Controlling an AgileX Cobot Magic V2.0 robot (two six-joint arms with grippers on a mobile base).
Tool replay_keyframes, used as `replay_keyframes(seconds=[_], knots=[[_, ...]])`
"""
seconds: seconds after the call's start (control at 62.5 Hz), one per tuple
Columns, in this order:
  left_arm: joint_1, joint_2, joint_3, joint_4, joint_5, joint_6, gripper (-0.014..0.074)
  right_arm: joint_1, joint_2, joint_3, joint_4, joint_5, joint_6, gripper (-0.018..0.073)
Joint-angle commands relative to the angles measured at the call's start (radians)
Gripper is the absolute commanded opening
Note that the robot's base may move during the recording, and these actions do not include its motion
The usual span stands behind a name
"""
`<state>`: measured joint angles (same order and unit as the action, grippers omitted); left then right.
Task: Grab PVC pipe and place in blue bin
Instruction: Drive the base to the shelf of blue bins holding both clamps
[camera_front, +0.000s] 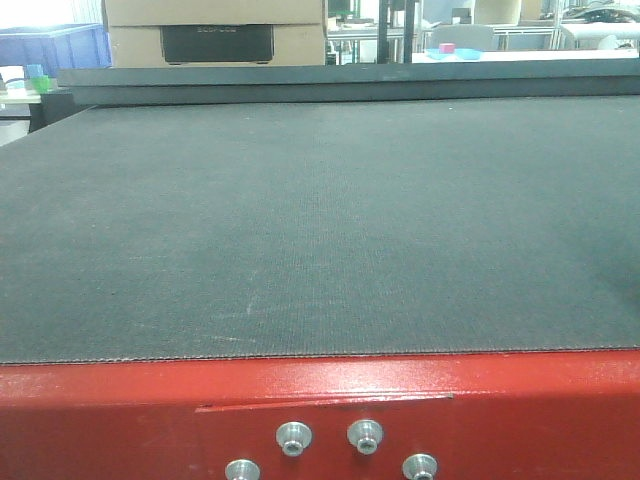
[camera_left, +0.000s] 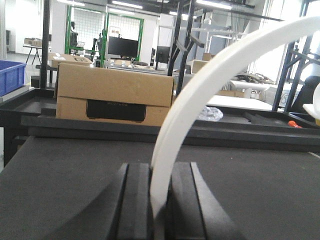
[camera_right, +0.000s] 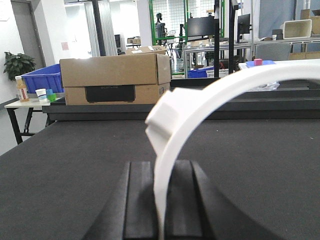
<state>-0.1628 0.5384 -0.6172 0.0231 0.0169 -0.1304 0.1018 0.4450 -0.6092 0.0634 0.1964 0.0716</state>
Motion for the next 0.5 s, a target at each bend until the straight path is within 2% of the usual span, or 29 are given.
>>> replay_keyframes(seconds=[0.0, 0.256, 0.48], knots=[[-0.005, -0.023, -0.001, 0.005, -0.005, -0.006, -0.0111, -0.001, -0.002, 0.0, -0.009, -0.019, -0.01, -0.0162], [-0.005, -0.114, -0.001, 0.005, 0.121, -0.006, -0.0111, -0.001, -0.002, 0.0, -0.009, -0.002, -0.01, -0.0162], [-0.005, -0.148, -0.001, 0.034, 0.124, -0.006, -0.0111, -0.001, -0.002, 0.0, -0.009, 0.0, -0.01, -0.0162]])
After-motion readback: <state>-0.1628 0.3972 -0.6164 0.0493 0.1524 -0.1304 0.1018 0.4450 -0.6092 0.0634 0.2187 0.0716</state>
